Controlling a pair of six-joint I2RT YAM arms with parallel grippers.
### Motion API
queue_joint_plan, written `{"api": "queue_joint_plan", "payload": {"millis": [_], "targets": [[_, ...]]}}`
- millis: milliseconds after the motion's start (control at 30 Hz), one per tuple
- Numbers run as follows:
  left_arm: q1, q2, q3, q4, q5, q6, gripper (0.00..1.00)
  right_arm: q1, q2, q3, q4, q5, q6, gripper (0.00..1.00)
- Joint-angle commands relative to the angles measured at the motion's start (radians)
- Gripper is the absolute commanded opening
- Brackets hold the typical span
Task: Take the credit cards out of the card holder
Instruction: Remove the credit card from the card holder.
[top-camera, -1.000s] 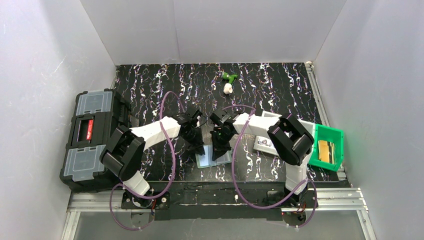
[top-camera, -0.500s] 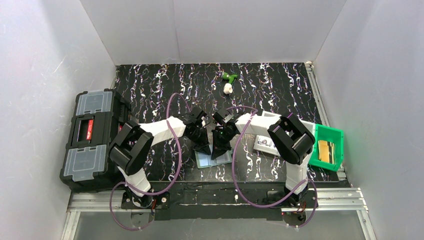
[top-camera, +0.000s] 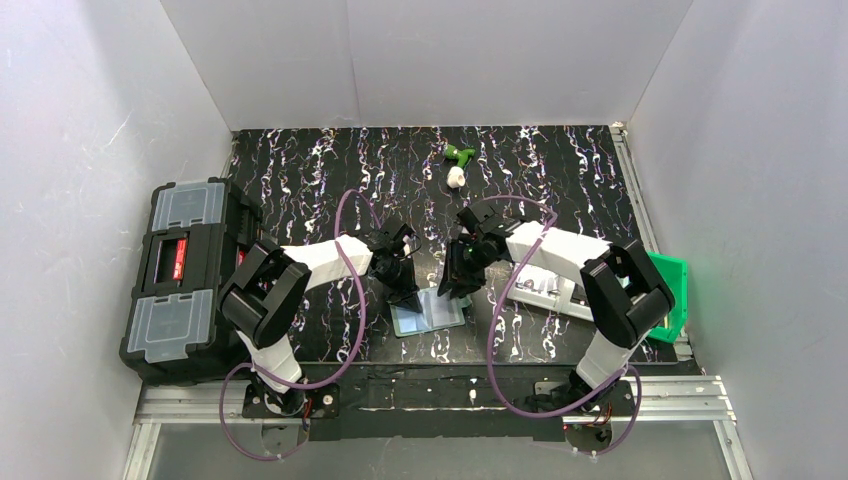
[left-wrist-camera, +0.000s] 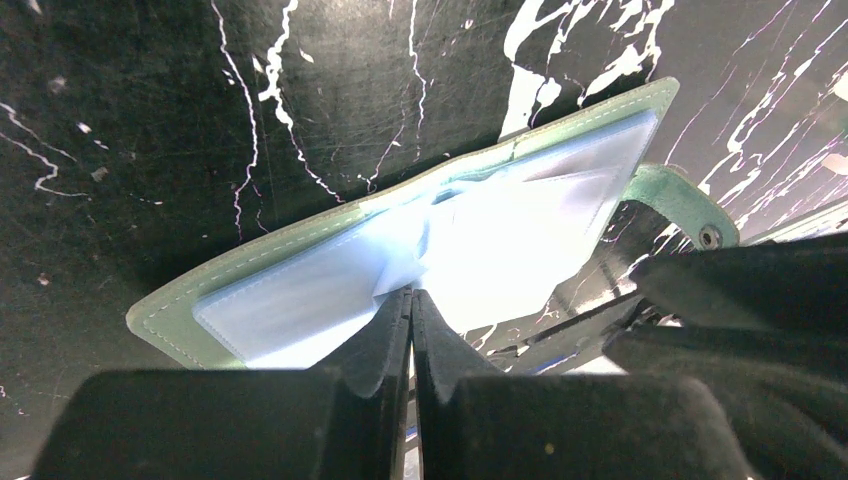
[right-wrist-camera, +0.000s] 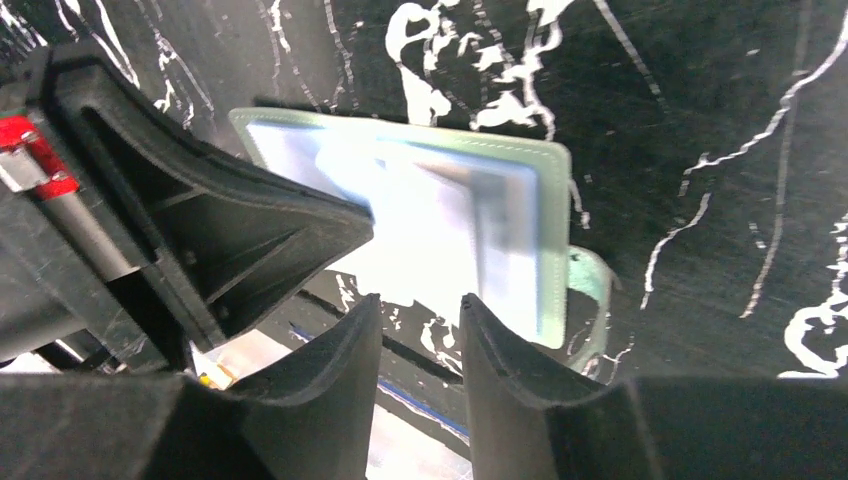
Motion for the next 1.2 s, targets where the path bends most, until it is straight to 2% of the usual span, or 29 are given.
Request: {"api": "queue_joint_plan", "payload": {"millis": [0,433,500,667,767,933,1167], "targets": [[-0.004,0.006,-0.036,-0.065,-0.086,0.021,0.00,-0.006,0.012,-0.038,0.026,-0.036,-0.016,0.43],[-0.004,-0.013,-0.030,-0.056,-0.071,0.027,0.00,-0.006,0.097,-0.074,0.136,-0.116,0.029,0.41],[-0.004,-0.024,-0.025,-0.058,-0.069,0.031,0.00,-0.006,0.096,-0.077,0.141,-0.118,0.035,0.35],[-0.003,-0.060,0.001,-0.094,-0.082,0.040,0.00,-0.007,0.066,-0.079,0.129,-0.102,0.038,0.10],[-0.002,-0.113,0.026,-0.148,-0.122,0.045,0.04,-0.007,0.042,-0.074,0.115,-0.096,0.035,0.02],[0.009,-0.204,0.076,-0.288,-0.241,0.065,0.22,-0.008,0.007,-0.061,0.100,-0.098,0.032,0.01],[0.032,-0.263,0.049,-0.339,-0.281,0.080,0.21,-0.002,-0.009,-0.014,0.065,-0.098,0.021,0.01]]}}
